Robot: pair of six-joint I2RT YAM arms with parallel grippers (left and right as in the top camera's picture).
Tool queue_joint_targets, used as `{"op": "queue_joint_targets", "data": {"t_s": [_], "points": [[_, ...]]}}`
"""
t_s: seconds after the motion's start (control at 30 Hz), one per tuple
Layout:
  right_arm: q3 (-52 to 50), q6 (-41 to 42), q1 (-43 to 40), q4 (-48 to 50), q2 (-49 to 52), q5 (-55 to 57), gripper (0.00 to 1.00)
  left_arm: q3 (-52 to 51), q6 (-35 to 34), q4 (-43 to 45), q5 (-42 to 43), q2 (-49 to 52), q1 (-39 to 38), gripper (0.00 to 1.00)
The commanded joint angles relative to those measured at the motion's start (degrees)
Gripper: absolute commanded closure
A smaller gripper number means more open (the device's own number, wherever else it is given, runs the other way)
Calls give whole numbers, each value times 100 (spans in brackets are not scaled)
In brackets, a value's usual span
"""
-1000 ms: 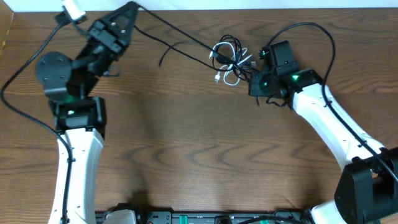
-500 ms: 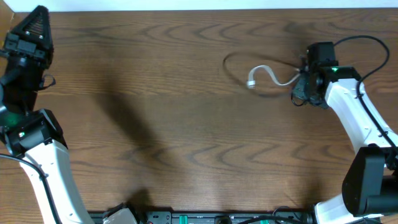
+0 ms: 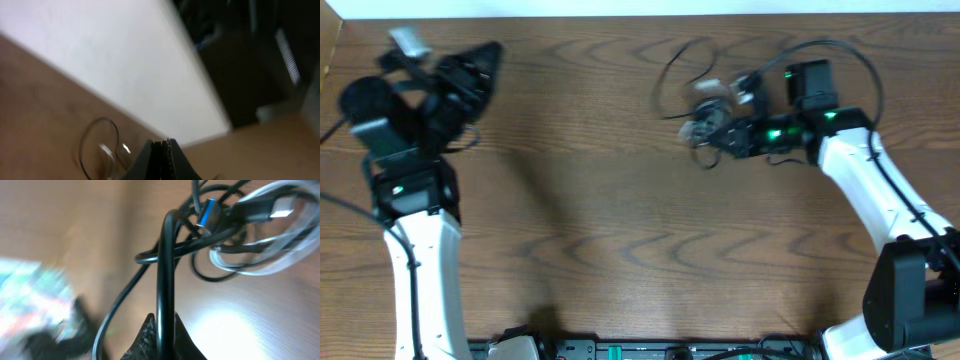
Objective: Untangle cables
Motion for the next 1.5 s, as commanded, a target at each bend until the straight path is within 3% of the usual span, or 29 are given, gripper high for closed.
{"op": "queue_joint_targets", "data": {"t_s": [0.0,0.13,0.33,0.47,0.63,0.8,0.97,1.13,1.47], "points": [[22,-817,208,7,-48,-1196,99,118,1268,-546,127,109,-433,93],[22,-122,225,-63,-48,76,99,109,2144,-1665,125,214,-870,92],[22,195,155,-208,-48,782,99,90,3285,-3355,-240,549,-1460,91],[22,195,216,-302,-48,785,99,70,3711,-3834,-234,946,-1969,76],[22,195,319,-374,-48,787,99,70,4096,-3748,-214,1425,-2608,57],[22,197,323,-400,-48,785,99,70,5012,-3679,-459,1827,-3115,40],[22,197,323,-455,-48,785,99,70,5772,-3327,-2006,1996,-3423,40],[22,201,323,-461,-48,785,99,70,6454,-2903,-2833,1996,-3578,39],[22,243,323,-435,-48,785,99,70,6900,-2566,-2903,2164,-3884,38]]}}
